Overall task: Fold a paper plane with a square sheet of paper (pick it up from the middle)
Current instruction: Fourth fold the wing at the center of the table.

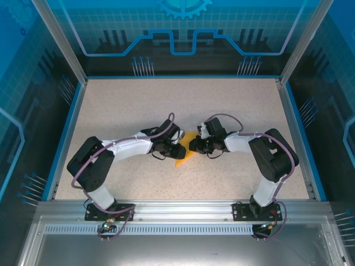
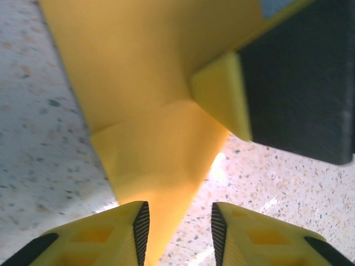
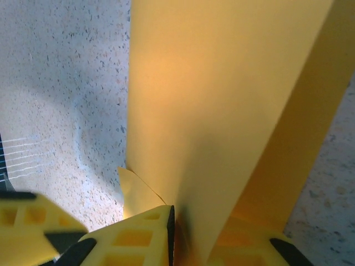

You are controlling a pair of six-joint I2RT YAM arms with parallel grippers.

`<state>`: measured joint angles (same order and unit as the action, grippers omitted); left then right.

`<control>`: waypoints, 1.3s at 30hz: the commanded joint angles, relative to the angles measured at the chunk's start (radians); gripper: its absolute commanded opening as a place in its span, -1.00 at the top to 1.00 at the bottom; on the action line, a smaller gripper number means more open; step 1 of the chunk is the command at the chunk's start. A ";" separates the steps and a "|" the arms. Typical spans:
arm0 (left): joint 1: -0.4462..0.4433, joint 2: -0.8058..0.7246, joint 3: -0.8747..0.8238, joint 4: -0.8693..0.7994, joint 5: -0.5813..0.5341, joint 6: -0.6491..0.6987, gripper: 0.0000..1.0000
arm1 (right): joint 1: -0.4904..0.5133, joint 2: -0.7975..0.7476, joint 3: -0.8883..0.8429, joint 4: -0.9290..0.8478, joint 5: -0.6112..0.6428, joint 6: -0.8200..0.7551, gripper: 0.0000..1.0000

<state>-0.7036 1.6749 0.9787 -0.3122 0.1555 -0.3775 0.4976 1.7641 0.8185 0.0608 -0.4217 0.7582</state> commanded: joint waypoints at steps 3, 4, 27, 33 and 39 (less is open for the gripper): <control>-0.104 -0.016 -0.014 0.003 -0.201 -0.074 0.14 | 0.013 0.010 0.029 -0.011 -0.030 0.021 0.70; -0.120 -0.013 -0.010 0.000 -0.231 -0.077 0.13 | 0.012 0.012 0.031 -0.011 -0.035 0.025 0.70; -0.250 0.078 0.016 -0.032 -0.490 -0.227 0.09 | 0.005 0.005 0.018 0.047 -0.100 0.089 0.76; -0.273 0.101 0.035 -0.057 -0.564 -0.251 0.09 | 0.003 -0.003 0.021 0.032 -0.096 0.088 0.77; -0.286 0.105 0.035 -0.054 -0.601 -0.262 0.19 | 0.002 0.001 0.027 0.024 -0.097 0.085 0.77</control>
<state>-0.9779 1.7668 0.9890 -0.3428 -0.3950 -0.6121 0.4976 1.7641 0.8272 0.0978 -0.4992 0.8379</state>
